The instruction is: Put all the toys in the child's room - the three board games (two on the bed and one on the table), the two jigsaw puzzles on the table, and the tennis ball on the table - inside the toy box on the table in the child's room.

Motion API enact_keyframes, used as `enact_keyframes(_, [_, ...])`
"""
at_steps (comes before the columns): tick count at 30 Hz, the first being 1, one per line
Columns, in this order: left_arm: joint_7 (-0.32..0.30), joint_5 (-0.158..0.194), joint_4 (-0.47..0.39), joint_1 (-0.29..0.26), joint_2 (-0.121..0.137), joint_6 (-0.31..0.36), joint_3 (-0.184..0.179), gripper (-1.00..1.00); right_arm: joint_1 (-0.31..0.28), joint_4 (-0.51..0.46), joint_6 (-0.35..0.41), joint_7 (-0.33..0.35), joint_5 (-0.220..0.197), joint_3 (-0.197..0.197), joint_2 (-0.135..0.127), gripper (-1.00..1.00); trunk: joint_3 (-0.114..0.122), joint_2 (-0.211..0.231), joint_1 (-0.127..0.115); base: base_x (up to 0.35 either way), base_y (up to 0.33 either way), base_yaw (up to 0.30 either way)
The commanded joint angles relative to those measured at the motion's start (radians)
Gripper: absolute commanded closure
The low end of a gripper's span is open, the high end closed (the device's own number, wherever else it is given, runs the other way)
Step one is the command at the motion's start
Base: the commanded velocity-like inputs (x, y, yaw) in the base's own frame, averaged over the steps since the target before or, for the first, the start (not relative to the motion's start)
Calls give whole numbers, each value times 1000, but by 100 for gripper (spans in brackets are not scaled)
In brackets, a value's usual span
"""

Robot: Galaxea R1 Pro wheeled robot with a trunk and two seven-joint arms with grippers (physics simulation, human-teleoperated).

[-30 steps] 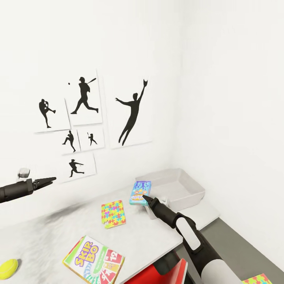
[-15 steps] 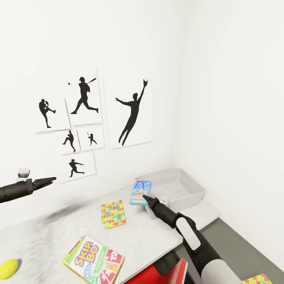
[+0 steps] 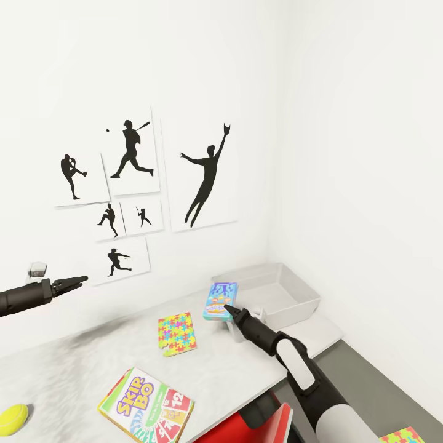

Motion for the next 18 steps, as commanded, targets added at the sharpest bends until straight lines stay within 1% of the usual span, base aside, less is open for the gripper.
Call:
enact_keyframes(1, [-3,1,0,-1,0,10,0,-100,-1,-4,8,-1,-6,-1,-1,100,-2,-2,0,0,0,0])
enact_keyframes(3, [-3,1,0,-1,-2,10,0,-100,-1,-12,19,-3,-6,-1,-4,100,-2,-2,0,0,0,0])
enact_keyframes(5, [-3,1,0,-1,-3,10,-1,-100,-10,-19,51,-4,-6,-2,-5,100,-2,-2,0,0,0,0])
enact_keyframes(6, [-2,1,0,-1,-3,10,-1,-100,-22,-31,88,-8,-6,-5,-6,100,-2,-2,0,0,0,0])
enact_keyframes(7, [-2,1,0,-1,-3,10,-1,-100,-30,-39,108,-12,-5,-7,-7,100,-2,-2,0,0,0,0])
enact_keyframes(8, [-2,1,0,-1,-3,10,-1,-100,-47,-56,150,-28,-6,-12,-8,100,-2,-2,0,0,0,0])
enact_keyframes(10, [-2,1,0,-1,-3,10,-1,-100,-71,-93,213,-83,-7,-31,-9,100,-2,-2,0,0,0,0])
enact_keyframes(11, [-2,1,0,-1,-3,10,-1,-100,-75,-103,223,-99,-8,-38,-9,100,-2,-2,0,0,0,0])
enact_keyframes(12, [-2,1,0,-1,-3,10,-1,-100,-82,-123,240,-131,-10,-55,-9,100,-2,-2,0,0,0,0])
enact_keyframes(16, [-2,1,0,-1,-4,10,-1,-100,-94,-170,280,-202,-11,-88,-9,100,-2,-2,0,0,0,0])
enact_keyframes(17, [-2,1,0,-1,-5,10,-1,-100,-109,-187,316,-237,-10,-101,-10,100,-2,-2,0,0,0,0])
enact_keyframes(18, [-2,1,0,-1,-4,10,-1,-100,-116,-191,328,-248,-10,-104,-10,100,-2,-2,0,0,0,0])
